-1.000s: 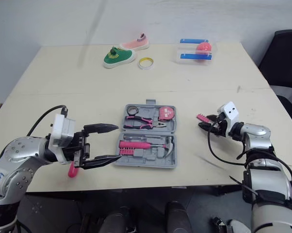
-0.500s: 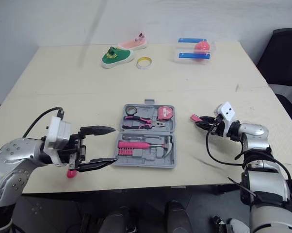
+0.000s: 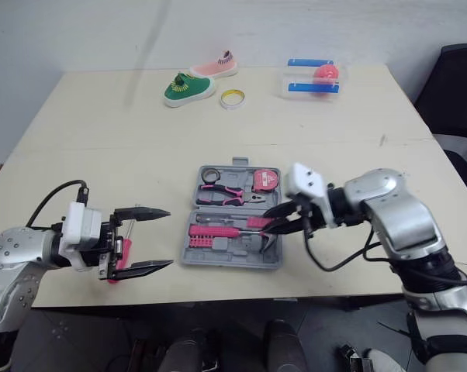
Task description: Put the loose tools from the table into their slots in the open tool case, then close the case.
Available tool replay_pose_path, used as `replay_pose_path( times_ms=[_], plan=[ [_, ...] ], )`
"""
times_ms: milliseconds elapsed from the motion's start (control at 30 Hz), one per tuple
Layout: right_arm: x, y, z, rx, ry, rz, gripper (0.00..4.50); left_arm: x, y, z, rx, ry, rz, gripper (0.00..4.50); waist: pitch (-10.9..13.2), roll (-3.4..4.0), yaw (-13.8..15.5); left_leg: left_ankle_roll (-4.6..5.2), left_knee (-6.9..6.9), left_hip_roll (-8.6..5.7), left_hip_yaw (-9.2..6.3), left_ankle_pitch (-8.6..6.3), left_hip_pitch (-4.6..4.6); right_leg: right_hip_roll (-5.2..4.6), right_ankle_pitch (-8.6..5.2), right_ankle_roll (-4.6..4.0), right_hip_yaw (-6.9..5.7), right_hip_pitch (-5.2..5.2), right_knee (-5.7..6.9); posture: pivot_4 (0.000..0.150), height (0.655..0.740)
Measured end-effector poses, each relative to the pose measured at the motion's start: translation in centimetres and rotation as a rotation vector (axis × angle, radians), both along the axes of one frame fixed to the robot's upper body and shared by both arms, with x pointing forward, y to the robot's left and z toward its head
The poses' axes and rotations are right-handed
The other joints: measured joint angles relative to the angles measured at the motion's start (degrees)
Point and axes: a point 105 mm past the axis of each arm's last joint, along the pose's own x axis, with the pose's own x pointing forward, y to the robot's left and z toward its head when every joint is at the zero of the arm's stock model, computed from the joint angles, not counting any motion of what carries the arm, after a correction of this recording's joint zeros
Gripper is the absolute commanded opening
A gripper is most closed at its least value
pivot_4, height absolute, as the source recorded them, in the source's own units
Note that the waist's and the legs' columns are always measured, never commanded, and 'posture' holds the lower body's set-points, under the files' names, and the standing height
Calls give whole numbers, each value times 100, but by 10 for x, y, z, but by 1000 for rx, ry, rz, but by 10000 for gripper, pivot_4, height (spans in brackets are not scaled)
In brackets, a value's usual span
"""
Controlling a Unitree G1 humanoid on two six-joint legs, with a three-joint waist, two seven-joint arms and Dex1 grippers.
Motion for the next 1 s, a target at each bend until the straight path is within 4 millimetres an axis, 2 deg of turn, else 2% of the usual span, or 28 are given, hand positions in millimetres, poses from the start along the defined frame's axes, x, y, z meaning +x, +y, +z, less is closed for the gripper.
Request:
replay_pose_path(
  times_ms=[233,533,1000],
  plan=[
    [5,17,-14,-102,-21,-27,7746,-1,-2,-6,0,43,5,45000,-1,-1,25,4,6,-4,1,1,-16,1,0,0,-4,-13,1,1500,7400],
    [15,22,-37,-204,0,-46,7746,-7,-5,-10,4,67,18,45000,-1,-2,42,7,15,-2,2,3,-26,9,0,0,-12,-18,5,1500,7400],
    [18,27,-43,-227,9,-37,7746,-9,-7,-11,4,70,37,45000,-2,-4,55,8,20,-1,1,3,-26,11,1,0,-52,-19,11,1500,7400]
  ],
)
